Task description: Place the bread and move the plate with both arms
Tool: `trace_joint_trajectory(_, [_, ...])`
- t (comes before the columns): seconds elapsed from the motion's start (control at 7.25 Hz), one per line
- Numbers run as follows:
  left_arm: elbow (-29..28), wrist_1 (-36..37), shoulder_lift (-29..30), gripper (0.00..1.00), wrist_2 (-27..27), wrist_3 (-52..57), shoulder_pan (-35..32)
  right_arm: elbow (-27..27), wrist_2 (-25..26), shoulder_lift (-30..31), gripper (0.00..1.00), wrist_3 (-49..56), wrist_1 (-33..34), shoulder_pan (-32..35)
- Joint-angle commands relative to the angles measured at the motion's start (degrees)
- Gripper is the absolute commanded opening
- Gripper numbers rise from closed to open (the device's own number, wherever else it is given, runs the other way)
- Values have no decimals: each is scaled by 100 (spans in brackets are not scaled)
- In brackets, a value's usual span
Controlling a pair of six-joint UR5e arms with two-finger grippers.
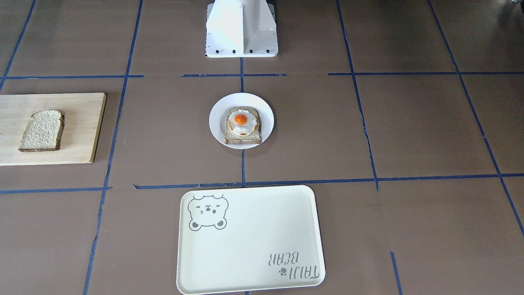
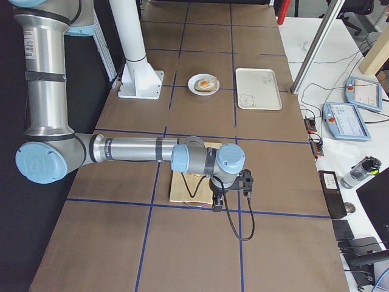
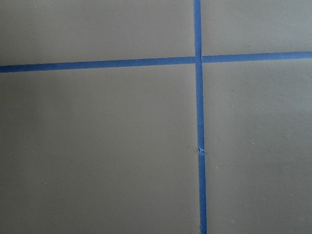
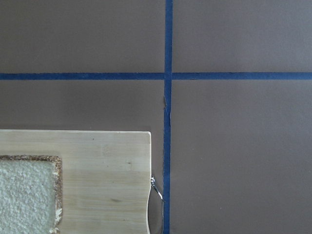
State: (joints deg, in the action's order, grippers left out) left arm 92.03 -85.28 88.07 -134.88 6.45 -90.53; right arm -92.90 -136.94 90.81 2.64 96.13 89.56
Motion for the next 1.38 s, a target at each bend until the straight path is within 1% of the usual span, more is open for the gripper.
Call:
trace_joint_trajectory(0.0, [25, -15, 0, 100, -3, 14, 0, -9, -9, -97, 100, 0, 2, 0])
trace_joint_trajectory(0.28, [86, -7, -17, 100, -21, -4, -9, 18, -9, -98, 100, 0, 2, 0])
trace_joint_trajectory(0.55, [113, -7, -18, 100, -30, -21, -9, -26, 0, -351, 100, 0, 2, -9])
trace_joint_trajectory(0.83, [139, -7, -9, 100, -21, -21, -9, 35, -9, -467, 100, -201, -7, -43])
trace_joint_trajectory(0.97, [139, -7, -9, 100, -21, -21, -9, -86, -35, -415, 100, -228, 2, -44])
trace_joint_trajectory(1.1, [139, -7, -9, 100, -21, -21, -9, -331, -44, -345, 100, -742, -7, -166])
trace_joint_trajectory(1.24, [148, -7, -17, 100, -29, -21, -9, -734, -35, -57, 100, -1052, -24, -393])
